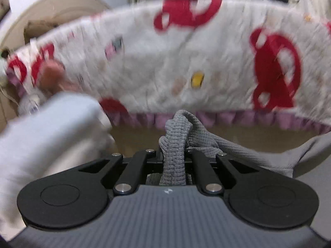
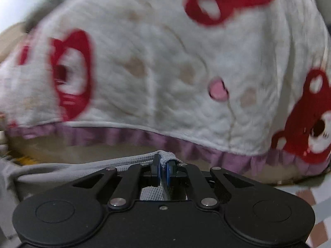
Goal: Fold clothes
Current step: 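Raise the shirt with both grippers and shake it out to spread it, then lay the grey shirt flat on the rug and open both grippers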
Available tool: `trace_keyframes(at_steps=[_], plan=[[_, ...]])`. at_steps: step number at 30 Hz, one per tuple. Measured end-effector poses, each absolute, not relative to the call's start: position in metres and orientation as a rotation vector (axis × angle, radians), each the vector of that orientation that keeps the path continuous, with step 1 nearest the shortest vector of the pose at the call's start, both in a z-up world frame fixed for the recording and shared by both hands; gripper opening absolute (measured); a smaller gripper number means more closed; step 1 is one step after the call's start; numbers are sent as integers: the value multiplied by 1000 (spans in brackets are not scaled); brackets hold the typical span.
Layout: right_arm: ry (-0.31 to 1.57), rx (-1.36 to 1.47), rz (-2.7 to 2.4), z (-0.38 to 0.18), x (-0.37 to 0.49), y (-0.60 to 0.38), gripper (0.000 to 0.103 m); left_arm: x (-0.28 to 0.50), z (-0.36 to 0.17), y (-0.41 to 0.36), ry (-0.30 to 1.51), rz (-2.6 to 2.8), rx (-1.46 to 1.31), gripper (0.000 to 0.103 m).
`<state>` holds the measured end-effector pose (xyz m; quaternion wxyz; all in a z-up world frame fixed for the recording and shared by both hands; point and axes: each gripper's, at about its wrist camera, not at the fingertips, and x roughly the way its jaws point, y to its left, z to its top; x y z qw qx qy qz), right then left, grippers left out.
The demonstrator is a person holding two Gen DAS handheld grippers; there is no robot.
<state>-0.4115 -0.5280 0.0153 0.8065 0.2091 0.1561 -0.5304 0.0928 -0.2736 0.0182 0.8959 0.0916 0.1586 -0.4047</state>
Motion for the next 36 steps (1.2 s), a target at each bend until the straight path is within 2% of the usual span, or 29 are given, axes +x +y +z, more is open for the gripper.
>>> trace_keyframes(at_steps=[1, 2, 4, 5, 6, 7, 8, 13, 16, 19, 25, 28, 30, 32, 35, 36], plan=[[348, 470, -1156, 6, -406, -539, 6, 100, 3, -288, 347, -818, 215, 21], [372, 491, -1174, -4, -399, -550, 9, 103, -13, -298, 376, -784, 255, 38], [445, 538, -1174, -26, -388, -555, 12, 107, -42, -309, 445, -738, 324, 42], [466, 550, -1170, -36, -385, -550, 23, 106, -50, -302, 477, -753, 317, 42], [487, 563, -1167, -46, -382, -545, 42, 105, -58, -293, 508, -771, 301, 42], [505, 559, -1161, -54, -380, -535, 48, 104, -66, -280, 551, -797, 286, 43], [524, 558, -1144, -62, -381, -522, 50, 104, -71, -266, 594, -818, 271, 43], [588, 674, -939, -93, -391, -445, 50, 94, -96, -182, 778, -842, 219, 43], [602, 796, -807, -109, -397, -398, 51, 85, -104, -148, 845, -807, 218, 43], [660, 804, -734, -121, -396, -351, 51, 70, -115, -121, 923, -780, 198, 46], [794, 760, -761, -131, -403, -288, 52, 60, -117, -108, 933, -709, 228, 47], [713, 920, -786, -135, -427, -282, 53, 68, -119, -105, 956, -692, 212, 47], [643, 1024, -783, -143, -437, -285, 60, 72, -121, -104, 971, -692, 204, 47], [606, 1106, -791, -154, -440, -290, 62, 73, -124, -104, 983, -702, 201, 47], [564, 1148, -823, -166, -433, -297, 64, 69, -124, -107, 968, -736, 208, 47], [535, 1125, -834, -167, -429, -296, 58, 68, -124, -107, 964, -748, 207, 47]])
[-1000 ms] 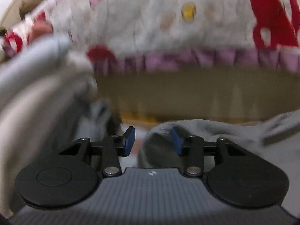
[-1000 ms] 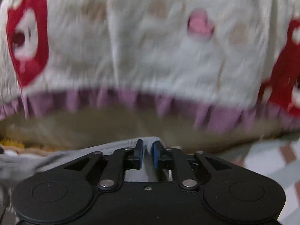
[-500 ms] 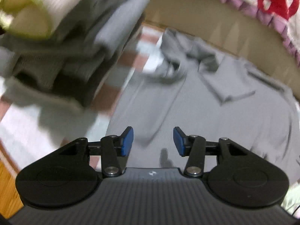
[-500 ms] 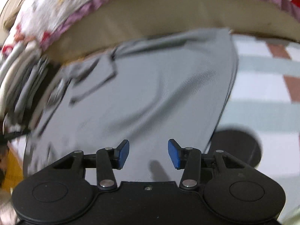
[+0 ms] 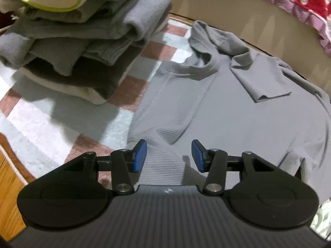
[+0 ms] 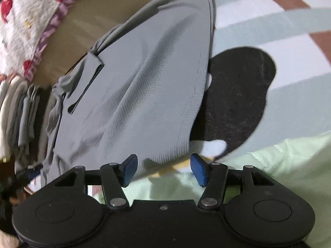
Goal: Fold clothes
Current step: 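Lay the grey shirt flat on the rug and open both grippers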
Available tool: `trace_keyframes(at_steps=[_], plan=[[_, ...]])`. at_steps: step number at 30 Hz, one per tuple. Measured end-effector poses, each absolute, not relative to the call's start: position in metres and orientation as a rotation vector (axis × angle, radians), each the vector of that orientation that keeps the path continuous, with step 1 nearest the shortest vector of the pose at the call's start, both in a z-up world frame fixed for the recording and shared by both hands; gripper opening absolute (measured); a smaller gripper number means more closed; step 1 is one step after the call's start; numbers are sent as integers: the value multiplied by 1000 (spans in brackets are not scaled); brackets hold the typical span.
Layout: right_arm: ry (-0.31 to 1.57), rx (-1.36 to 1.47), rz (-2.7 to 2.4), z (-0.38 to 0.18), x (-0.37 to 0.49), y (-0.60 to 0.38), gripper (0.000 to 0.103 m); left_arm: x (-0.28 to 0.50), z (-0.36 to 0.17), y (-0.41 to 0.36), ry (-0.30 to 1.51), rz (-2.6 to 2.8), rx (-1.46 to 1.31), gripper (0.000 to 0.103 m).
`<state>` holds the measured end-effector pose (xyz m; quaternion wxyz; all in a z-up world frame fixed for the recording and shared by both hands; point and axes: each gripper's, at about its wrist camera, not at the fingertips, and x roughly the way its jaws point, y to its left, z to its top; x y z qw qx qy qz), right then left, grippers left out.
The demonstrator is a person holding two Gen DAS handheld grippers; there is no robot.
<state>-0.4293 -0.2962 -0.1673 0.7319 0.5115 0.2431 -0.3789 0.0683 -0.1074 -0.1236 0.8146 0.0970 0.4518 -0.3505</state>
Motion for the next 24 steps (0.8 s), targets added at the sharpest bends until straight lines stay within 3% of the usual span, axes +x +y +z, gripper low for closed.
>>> trace_keyframes(at_steps=[1, 2, 9, 16, 24], plan=[[528, 1081, -856, -166, -425, -296, 45, 67, -123, -108, 961, -760, 205, 47], [531, 1026, -882, -164, -420, -297, 7, 66, -122, -108, 954, -769, 205, 47], [512, 596, -1028, -75, -408, -306, 6, 59, -111, -108, 902, -832, 204, 47], [704, 513, -1152, -68, -401, -341, 5, 26, -103, -121, 773, -1002, 273, 47], [844, 466, -1184, -75, -403, -316, 3, 40, -126, -122, 901, -873, 356, 47]])
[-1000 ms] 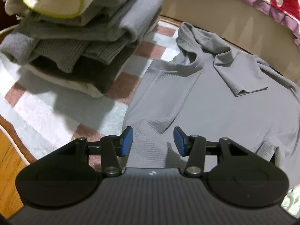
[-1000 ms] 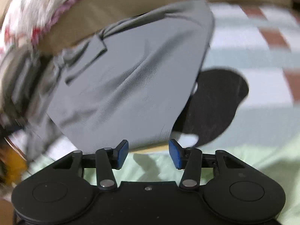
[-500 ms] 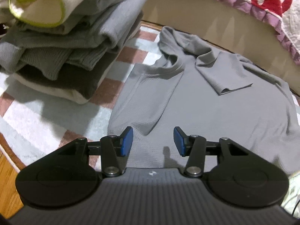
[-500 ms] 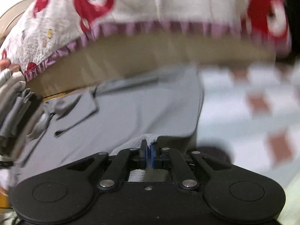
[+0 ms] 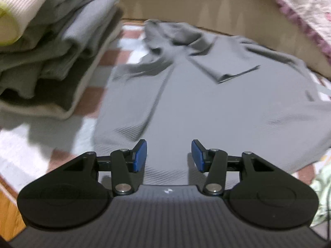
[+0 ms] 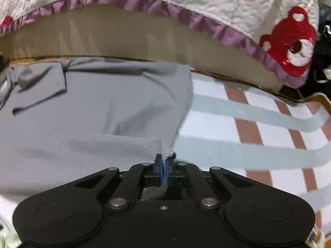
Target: Fold clothes
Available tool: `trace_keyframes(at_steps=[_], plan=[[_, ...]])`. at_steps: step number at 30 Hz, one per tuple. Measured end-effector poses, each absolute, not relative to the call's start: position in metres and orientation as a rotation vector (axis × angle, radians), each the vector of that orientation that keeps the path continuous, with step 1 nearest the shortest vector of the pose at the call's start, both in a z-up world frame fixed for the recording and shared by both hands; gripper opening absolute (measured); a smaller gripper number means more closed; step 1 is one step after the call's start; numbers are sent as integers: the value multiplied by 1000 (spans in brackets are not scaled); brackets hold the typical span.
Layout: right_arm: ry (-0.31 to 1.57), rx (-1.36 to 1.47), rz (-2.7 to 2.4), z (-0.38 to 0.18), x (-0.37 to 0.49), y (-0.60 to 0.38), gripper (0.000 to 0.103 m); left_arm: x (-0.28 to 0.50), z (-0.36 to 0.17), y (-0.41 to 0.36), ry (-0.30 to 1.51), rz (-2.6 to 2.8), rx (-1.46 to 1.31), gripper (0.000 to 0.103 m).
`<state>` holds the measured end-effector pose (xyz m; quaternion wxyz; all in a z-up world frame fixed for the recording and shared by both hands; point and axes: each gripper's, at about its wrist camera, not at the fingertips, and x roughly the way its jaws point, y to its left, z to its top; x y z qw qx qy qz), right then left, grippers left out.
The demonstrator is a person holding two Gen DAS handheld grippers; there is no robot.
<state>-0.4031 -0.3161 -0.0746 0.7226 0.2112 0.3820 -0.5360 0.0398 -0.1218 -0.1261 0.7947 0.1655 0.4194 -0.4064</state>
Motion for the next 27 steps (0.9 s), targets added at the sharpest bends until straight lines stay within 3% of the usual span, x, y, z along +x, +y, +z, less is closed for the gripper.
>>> trace_keyframes(at_steps=[4, 10, 17, 21, 24, 27], plan=[[891, 422, -1193, -68, -418, -301, 3, 60, -136, -112, 959, -739, 371, 47], [1127, 399, -1203, -125, -406, -305, 2, 82, -131, -90, 998, -704, 280, 47], [1251, 406, -1219, -128, -404, -312, 5, 105, -129, -67, 1026, -650, 192, 49], [1245, 322, -1324, -114, -390, -309, 34, 107, -133, -62, 1062, -674, 113, 49], [1089, 219, -1282, -81, -362, -303, 47, 105, -133, -66, 1048, -704, 100, 50], [887, 265, -1113, -54, -330, -299, 54, 105, -135, -79, 1014, -754, 130, 51]])
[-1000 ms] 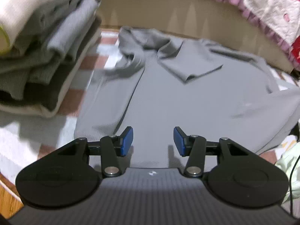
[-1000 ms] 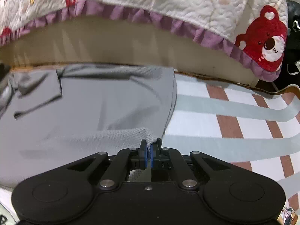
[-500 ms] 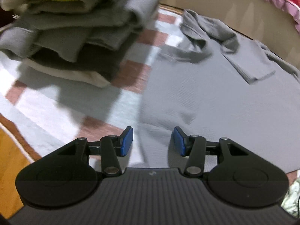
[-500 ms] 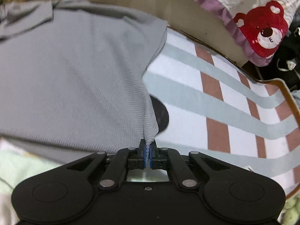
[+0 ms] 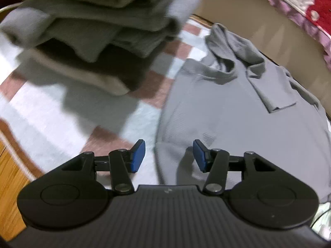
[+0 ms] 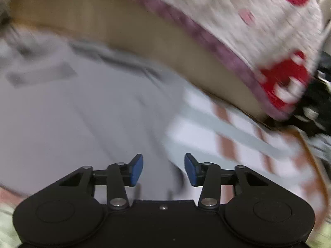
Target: Fold clothes
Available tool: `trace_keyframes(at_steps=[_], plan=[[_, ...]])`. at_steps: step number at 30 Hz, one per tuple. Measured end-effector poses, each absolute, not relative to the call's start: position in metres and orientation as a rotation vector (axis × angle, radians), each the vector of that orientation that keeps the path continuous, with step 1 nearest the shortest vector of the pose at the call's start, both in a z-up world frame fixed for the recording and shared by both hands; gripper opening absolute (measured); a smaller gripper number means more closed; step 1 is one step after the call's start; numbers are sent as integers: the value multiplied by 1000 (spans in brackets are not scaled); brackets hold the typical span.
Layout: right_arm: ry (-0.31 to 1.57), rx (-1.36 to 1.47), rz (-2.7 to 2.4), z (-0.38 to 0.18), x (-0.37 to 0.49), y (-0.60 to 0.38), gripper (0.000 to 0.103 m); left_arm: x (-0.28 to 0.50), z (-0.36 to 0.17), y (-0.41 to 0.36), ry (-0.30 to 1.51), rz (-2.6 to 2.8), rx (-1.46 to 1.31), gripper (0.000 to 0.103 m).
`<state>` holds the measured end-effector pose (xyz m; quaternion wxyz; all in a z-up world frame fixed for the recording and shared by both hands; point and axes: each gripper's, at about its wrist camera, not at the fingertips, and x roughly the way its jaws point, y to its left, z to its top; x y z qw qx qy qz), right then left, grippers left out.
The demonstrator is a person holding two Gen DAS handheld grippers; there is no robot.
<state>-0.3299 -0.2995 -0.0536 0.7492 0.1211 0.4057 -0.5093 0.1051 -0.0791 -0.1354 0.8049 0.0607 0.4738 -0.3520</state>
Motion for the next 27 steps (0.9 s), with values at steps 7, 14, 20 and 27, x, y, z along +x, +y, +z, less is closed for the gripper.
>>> trace_keyframes(at_steps=[7, 14, 20, 27], plan=[[753, 463, -537, -67, -207, -304, 54, 106, -156, -114, 913, -799, 289, 3], [819, 410, -253, -100, -119, -269, 54, 115, -136, -56, 936, -676, -16, 5], [836, 449, -191, -114, -113, -251, 54, 122, -138, -51, 1027, -676, -64, 24], [870, 335, 47, -96, -107, -208, 54, 106, -134, -27, 1183, -741, -126, 39]])
